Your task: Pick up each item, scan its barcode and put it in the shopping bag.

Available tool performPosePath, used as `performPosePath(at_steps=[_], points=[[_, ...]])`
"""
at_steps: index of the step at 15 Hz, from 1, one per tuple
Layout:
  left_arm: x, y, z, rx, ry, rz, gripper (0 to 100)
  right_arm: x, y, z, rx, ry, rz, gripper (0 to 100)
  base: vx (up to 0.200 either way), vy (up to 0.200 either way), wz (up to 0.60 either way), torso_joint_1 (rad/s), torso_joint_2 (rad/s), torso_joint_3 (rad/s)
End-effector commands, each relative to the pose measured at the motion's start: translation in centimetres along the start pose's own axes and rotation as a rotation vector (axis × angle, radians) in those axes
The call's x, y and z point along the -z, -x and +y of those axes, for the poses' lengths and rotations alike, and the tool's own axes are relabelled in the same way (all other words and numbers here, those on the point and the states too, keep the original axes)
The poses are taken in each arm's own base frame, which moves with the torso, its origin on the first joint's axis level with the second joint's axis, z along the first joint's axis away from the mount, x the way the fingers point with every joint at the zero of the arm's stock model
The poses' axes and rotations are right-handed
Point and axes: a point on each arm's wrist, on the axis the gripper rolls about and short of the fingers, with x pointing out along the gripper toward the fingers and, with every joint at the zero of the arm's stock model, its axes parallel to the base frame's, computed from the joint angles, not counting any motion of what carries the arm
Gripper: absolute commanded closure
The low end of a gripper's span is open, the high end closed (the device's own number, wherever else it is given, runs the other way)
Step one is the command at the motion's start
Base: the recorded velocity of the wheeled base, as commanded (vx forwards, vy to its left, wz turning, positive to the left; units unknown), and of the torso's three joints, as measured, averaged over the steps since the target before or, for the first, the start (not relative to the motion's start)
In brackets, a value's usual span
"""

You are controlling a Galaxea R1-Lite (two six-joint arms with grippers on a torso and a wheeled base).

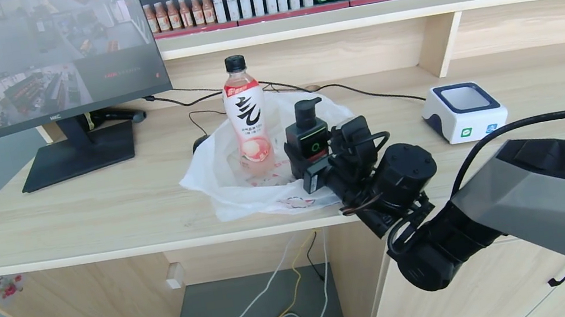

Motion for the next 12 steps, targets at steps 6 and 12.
performPosePath(at_steps=[6, 12], points=[[0.0, 0.0, 0.0, 0.0, 0.001, 0.0, 0, -3.9, -5.4, -0.7, 0.06, 0.676, -0.112, 100, 0.0, 0.0, 0.0, 0.0, 0.0, 0.0], [0.0, 0.0, 0.0, 0.0, 0.001, 0.0, 0, -5.6, -4.4, -0.9, 0.435, 0.851, -0.291, 100, 0.0, 0.0, 0.0, 0.0, 0.0, 0.0]])
